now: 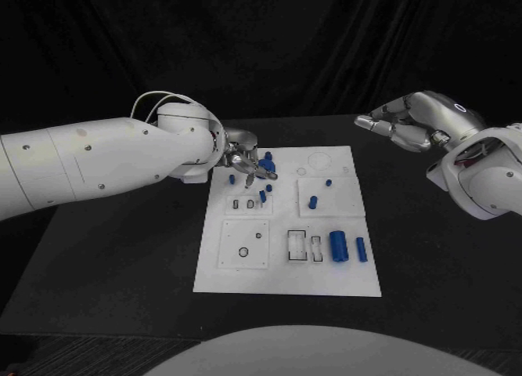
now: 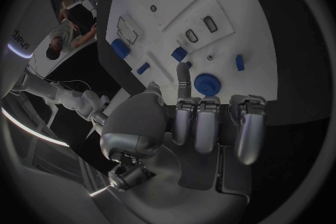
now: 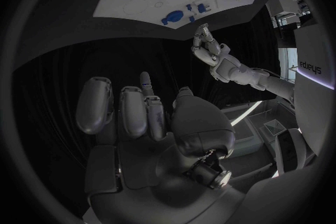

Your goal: Assemble the parts on the task board

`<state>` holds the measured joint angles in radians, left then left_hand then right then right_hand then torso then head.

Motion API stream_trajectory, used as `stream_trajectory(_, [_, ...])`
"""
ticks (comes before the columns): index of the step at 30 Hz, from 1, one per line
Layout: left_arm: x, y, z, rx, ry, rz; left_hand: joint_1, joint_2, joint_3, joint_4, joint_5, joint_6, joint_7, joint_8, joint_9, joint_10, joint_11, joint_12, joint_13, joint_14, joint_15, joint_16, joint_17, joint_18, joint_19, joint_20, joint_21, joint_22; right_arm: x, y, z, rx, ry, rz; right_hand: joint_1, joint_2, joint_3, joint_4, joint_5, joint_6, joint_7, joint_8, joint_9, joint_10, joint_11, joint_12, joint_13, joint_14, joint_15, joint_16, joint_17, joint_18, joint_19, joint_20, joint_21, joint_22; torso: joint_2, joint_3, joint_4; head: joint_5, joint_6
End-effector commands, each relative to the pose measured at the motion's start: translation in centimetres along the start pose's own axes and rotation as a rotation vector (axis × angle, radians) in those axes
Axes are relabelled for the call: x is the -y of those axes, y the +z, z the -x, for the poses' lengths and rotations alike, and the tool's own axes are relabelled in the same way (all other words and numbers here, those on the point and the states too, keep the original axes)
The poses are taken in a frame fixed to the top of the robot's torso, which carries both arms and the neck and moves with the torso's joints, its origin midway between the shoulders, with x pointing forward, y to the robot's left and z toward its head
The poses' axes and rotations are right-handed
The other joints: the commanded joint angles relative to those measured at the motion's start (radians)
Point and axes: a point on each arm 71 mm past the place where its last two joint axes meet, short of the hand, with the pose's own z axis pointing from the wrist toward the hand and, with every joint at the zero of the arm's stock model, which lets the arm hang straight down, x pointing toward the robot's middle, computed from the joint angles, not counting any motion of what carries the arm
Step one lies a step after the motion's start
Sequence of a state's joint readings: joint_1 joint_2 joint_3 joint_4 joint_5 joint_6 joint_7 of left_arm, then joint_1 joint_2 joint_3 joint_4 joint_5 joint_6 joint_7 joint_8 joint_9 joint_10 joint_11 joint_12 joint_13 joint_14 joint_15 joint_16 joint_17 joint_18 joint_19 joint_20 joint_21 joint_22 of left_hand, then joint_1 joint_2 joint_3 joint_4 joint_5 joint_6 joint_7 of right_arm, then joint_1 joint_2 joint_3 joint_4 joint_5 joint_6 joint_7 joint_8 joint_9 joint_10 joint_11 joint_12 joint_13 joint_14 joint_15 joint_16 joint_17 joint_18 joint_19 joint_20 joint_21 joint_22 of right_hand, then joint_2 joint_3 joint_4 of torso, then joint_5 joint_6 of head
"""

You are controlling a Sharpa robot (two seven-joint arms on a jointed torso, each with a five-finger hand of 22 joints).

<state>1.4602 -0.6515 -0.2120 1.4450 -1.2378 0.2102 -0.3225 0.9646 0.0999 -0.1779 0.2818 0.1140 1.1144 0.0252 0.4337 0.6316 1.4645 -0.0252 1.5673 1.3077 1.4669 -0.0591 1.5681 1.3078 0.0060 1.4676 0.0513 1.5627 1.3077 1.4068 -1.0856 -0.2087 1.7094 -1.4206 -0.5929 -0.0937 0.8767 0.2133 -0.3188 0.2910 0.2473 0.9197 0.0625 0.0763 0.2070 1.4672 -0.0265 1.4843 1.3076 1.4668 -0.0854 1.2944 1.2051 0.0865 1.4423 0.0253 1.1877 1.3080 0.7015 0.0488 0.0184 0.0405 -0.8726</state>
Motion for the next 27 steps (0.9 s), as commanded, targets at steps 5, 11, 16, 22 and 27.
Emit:
stream_trajectory(5, [-0.1, 0.9, -1.2, -0.065, 0.018, 0.03, 0.033, 0.005, 0.02, -0.016, 0.042, -0.025, 0.007, -0.042, 0.01, 0.106, -0.004, 0.003, 0.263, 0.104, -0.006, 0.003, 0.263, 0.0, 0.083, -0.004, -0.002, 0.248, -0.2, 0.1, -0.1, 0.018, 0.026, -0.009, 0.016, 0.002, -0.009, -0.001, 0.012, -0.001, 0.005, -0.001, 0.002, 0.037, 0.0, -0.02, 0.169, 0.052, -0.002, 0.012, 0.009, -0.014, 0.009, 0.001, 0.013, 0.117, 0.0, 0.0029, 0.0027, -0.004, 0.0])
stream_trajectory(11, [0.1, 1.4, -1.7, -0.084, 0.02, 0.03, 0.061, -0.001, 0.035, -0.032, 0.069, -0.008, 0.004, -0.059, 0.015, 0.106, -0.006, 0.003, 0.263, 0.104, -0.007, 0.003, 0.263, -0.001, 0.086, -0.004, -0.001, 0.25, -0.1, 0.2, -0.4, 0.002, 0.03, -0.014, 0.024, 0.003, -0.012, -0.002, 0.018, -0.001, 0.006, -0.002, 0.002, 0.023, 0.001, -0.042, 0.15, 0.05, -0.001, 0.007, 0.0, -0.012, 0.006, 0.001, 0.004, 0.115, 0.0, 0.0015, 0.0057, -0.005, 0.0])
stream_trajectory(16, [0.1, 1.7, -2.2, -0.101, 0.019, 0.033, 0.068, -0.003, 0.039, -0.037, 0.076, -0.004, 0.002, -0.063, 0.018, 0.106, -0.007, 0.003, 0.263, 0.104, -0.008, 0.003, 0.263, 0.0, 0.083, -0.004, -0.003, 0.249, 0.0, 0.2, -0.7, -0.011, 0.032, -0.014, 0.026, 0.004, -0.012, -0.002, 0.019, -0.001, 0.007, -0.002, 0.002, 0.02, 0.002, -0.048, 0.146, 0.05, -0.001, 0.008, 0.002, -0.013, 0.007, 0.001, 0.007, 0.116, -0.002, 0.001, 0.007, -0.006, 0.0])
stream_trajectory(22, [0.2, 2.0, -2.6, -0.119, 0.022, 0.033, 0.077, -0.003, 0.046, -0.043, 0.079, -0.004, 0.002, -0.07, 0.02, 0.106, -0.007, 0.003, 0.263, 0.104, -0.009, 0.003, 0.263, 0.001, 0.077, -0.004, -0.006, 0.244, 0.0, 0.2, -1.0, -0.014, 0.033, -0.01, 0.035, 0.007, -0.015, -0.002, 0.023, -0.003, 0.006, -0.003, 0.002, 0.003, 0.002, -0.073, 0.124, 0.048, -0.001, 0.007, -0.001, -0.011, 0.004, 0.001, 0.0, 0.116, -0.002, -0.0006, 0.0054, -0.006, 0.0])
stream_trajectory(27, [0.4, 2.3, -2.8, -0.127, 0.023, 0.031, 0.08, -0.003, 0.049, -0.045, 0.08, -0.006, 0.002, -0.076, 0.021, 0.106, -0.007, 0.003, 0.263, 0.104, -0.009, 0.003, 0.263, 0.002, 0.076, -0.005, -0.007, 0.243, 0.0, 0.2, -1.1, -0.014, 0.033, -0.006, 0.04, 0.009, -0.016, -0.002, 0.025, -0.005, 0.005, -0.004, 0.002, 0.0, 0.002, -0.078, 0.121, 0.048, -0.001, 0.006, -0.002, -0.011, 0.004, 0.001, -0.002, 0.116, -0.002, 0.0004, 0.0058, -0.01, 0.0])
